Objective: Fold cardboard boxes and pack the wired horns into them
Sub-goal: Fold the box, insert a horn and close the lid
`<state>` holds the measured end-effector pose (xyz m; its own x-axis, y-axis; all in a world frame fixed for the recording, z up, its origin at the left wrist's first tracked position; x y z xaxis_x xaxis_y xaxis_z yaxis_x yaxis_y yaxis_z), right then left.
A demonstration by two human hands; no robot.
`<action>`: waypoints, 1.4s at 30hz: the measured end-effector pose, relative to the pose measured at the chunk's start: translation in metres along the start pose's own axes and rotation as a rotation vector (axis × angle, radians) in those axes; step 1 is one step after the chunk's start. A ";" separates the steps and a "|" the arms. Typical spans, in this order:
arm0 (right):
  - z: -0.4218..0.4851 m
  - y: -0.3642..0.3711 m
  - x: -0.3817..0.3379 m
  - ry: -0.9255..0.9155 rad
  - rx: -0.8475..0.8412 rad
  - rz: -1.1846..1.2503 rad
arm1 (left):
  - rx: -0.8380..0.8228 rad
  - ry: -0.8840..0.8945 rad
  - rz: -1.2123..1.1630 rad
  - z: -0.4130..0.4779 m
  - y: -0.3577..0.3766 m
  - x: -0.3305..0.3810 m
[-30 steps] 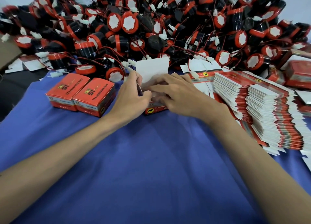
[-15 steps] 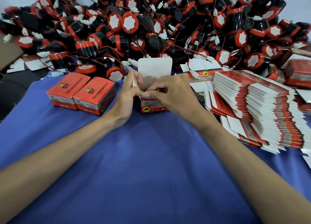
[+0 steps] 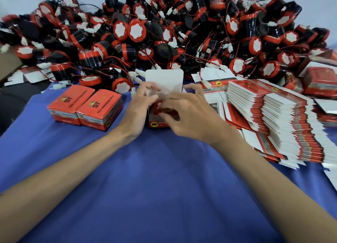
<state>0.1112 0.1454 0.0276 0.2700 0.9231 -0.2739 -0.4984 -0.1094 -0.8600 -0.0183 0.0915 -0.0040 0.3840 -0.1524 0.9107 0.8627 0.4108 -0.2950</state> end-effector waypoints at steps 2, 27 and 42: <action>-0.008 0.001 0.003 -0.019 -0.038 -0.015 | -0.034 0.034 0.069 0.001 0.000 0.000; -0.045 0.007 0.011 0.095 0.424 0.464 | 0.006 0.222 0.087 0.000 0.006 -0.005; -0.042 0.007 0.017 0.365 0.395 0.885 | -0.096 0.322 0.391 -0.006 0.004 0.002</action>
<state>0.1469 0.1451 -0.0015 -0.1242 0.3959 -0.9098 -0.8570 -0.5049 -0.1027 -0.0117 0.0873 -0.0049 0.7525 -0.2798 0.5963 0.6552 0.4100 -0.6345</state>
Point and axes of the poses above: each hand's wrist, its own z-axis towards the middle knuckle, its own y-axis out of the palm, x = y × z, the point moved 2 cm from there along z, towards the middle knuckle, and after that the axes turned 13 degrees about z, right-handed, at the moved point
